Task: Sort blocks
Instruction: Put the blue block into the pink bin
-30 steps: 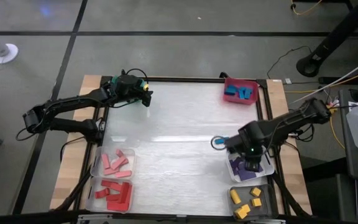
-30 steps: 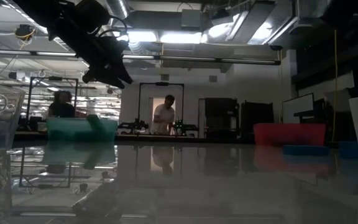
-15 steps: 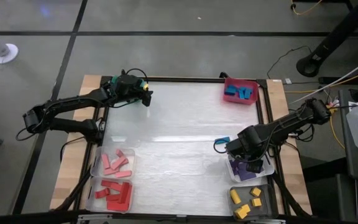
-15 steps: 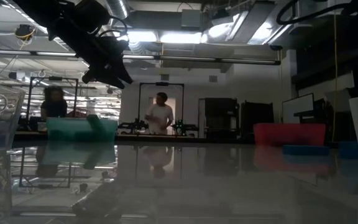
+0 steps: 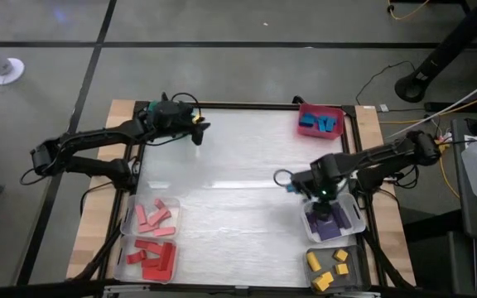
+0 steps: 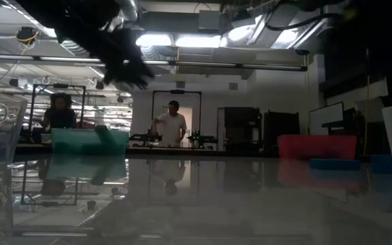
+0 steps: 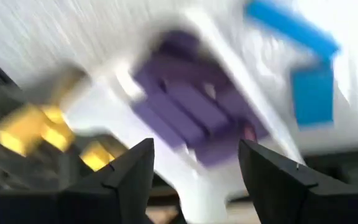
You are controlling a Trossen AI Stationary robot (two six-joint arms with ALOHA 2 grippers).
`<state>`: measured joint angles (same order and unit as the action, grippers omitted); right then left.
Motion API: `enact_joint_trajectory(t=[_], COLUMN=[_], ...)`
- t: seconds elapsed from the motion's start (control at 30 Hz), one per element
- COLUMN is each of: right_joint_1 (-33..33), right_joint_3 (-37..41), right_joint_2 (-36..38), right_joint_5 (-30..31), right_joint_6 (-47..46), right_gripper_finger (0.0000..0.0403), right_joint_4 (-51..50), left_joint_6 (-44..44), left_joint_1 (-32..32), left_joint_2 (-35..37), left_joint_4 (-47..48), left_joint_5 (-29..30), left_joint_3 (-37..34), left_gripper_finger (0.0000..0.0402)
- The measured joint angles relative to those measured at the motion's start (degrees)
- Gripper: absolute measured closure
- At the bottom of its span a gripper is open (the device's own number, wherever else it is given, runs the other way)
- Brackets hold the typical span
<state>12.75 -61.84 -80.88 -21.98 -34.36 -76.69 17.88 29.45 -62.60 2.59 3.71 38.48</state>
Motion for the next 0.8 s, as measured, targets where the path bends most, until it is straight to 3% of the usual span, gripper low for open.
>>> enact_joint_trajectory(t=[0.13, 0.23, 0.4, 0.57, 0.67, 0.8], right_joint_1=[-4.56, -6.6, -8.27, -8.39, -8.41, -8.41], right_joint_3=[-0.41, -2.45, -5.93, -6.05, -6.05, -6.05], right_joint_2=[0.0, 0.0, 0.0, -0.47, -2.56, -6.99], right_joint_5=[0.0, 1.07, 10.11, 21.72, 22.95, 22.93], right_joint_6=[1.52, 3.01, 8.52, 16.67, 23.25, 28.57], right_gripper_finger=[0.0171, 0.0171, 0.0171, 0.0171, 0.0171, 0.0171], right_joint_4=[5.59, 7.05, 8.63, 15.44, 17.87, 18.26], left_joint_6=[-5.21, -7.39, -6.29, -4.96, -4.76, -3.69], left_joint_1=[-3.62, -6.47, -9.85, -11.81, -13.2, -15.26], left_joint_2=[1.41, 4.64, 14.64, 27.66, 34.82, 43.91], left_joint_4=[-7.39, -7.84, 0.88, 16.54, 25.11, 21.08], left_joint_5=[-5.43, -6.53, -6.54, -6.52, -6.5, -6.52], left_joint_3=[0.0, 0.02, 0.04, 0.05, -0.86, -7.35], left_gripper_finger=[0.0243, 0.0243, 0.0243, 0.0243, 0.0243, 0.0243])
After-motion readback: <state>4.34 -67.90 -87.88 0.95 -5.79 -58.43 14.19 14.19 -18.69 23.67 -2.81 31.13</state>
